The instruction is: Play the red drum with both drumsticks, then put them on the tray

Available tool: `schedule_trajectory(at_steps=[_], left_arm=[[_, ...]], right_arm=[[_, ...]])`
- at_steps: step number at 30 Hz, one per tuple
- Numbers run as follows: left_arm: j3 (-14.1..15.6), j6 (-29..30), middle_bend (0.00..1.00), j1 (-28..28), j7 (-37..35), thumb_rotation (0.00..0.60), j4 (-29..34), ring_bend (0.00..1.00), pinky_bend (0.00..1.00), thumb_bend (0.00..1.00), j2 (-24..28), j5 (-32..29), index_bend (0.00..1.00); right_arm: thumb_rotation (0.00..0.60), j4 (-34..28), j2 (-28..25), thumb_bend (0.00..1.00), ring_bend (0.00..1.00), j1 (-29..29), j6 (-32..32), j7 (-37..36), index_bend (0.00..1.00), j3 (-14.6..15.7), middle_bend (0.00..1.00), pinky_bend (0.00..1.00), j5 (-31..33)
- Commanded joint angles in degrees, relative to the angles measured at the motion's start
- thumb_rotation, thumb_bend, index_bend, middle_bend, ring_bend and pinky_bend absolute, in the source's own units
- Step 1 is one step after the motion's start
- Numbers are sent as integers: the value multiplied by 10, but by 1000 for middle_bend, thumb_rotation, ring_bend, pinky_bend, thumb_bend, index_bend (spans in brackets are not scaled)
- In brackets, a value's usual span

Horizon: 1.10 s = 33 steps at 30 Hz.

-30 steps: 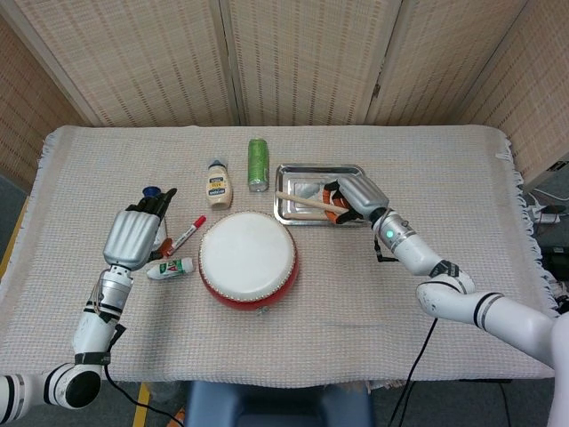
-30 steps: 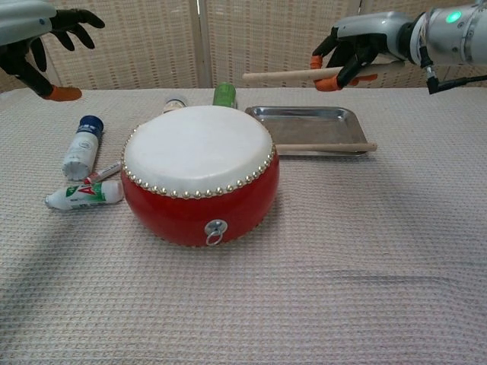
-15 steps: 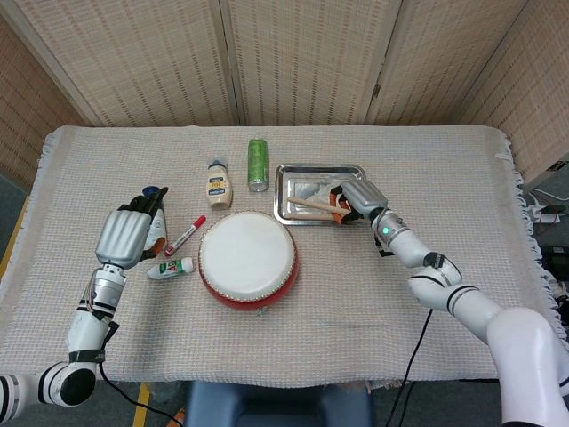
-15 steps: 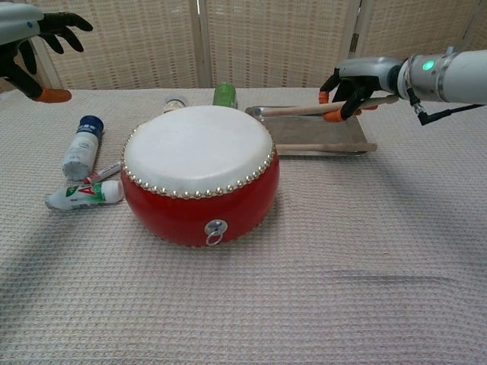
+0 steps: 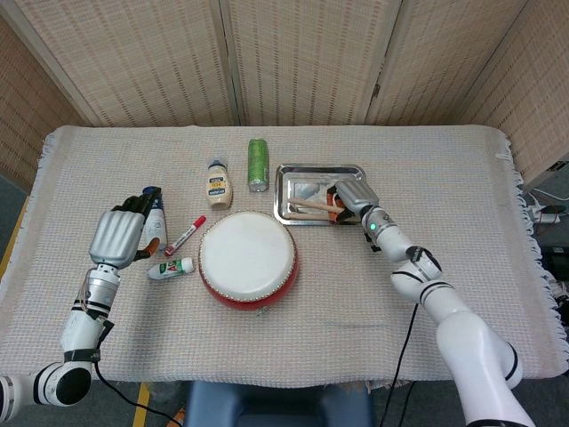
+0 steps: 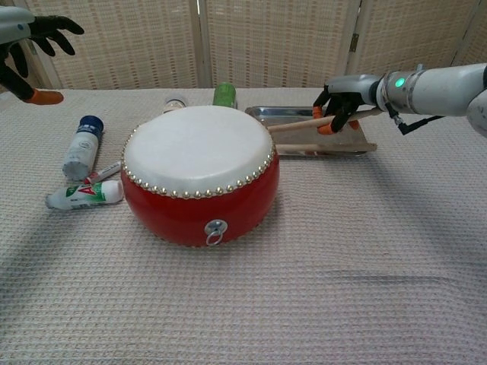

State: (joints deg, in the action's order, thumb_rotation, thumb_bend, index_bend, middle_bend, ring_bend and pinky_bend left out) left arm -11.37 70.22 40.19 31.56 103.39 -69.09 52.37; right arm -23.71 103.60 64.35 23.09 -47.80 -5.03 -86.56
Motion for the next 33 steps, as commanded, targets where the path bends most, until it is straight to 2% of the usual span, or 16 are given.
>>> schedule_trajectory(at_steps=[1, 3, 8, 11, 14, 27, 33], left_arm=[[-1, -1, 147, -1, -1, 600, -1, 168, 385, 338, 1, -1, 23], [-2, -2, 147, -3, -4, 600, -1, 168, 383, 339, 3, -1, 23], [-2, -2, 145, -8, -11, 600, 1, 167, 379, 339, 6, 3, 23], [-2, -2, 144, -10, -15, 600, 0, 166, 377, 339, 8, 6, 23], [-2, -2, 143, -13, -18, 600, 0, 165, 374, 338, 10, 7, 22], [-4, -2, 140, -24, -33, 600, -3, 165, 373, 338, 18, 18, 19], [-4, -2, 145, -30, -42, 600, -7, 164, 373, 337, 26, 23, 19]], right_arm=[[600, 21, 16, 972, 503, 10, -3, -10, 658, 9, 685, 643, -9], [600, 36, 25, 844, 470, 16, -6, -11, 591, 12, 634, 623, -11], [600, 67, 42, 454, 337, 30, -24, 0, 359, 9, 455, 536, -4], [600, 77, 47, 304, 282, 36, -34, 12, 262, 5, 383, 494, 2], [600, 88, 53, 200, 256, 42, -46, 27, 206, -2, 353, 471, 12], [600, 78, 48, 160, 253, 44, -62, 62, 197, -29, 349, 467, 46], [600, 34, 6, 161, 253, 40, -36, 56, 191, -43, 349, 467, 55]])
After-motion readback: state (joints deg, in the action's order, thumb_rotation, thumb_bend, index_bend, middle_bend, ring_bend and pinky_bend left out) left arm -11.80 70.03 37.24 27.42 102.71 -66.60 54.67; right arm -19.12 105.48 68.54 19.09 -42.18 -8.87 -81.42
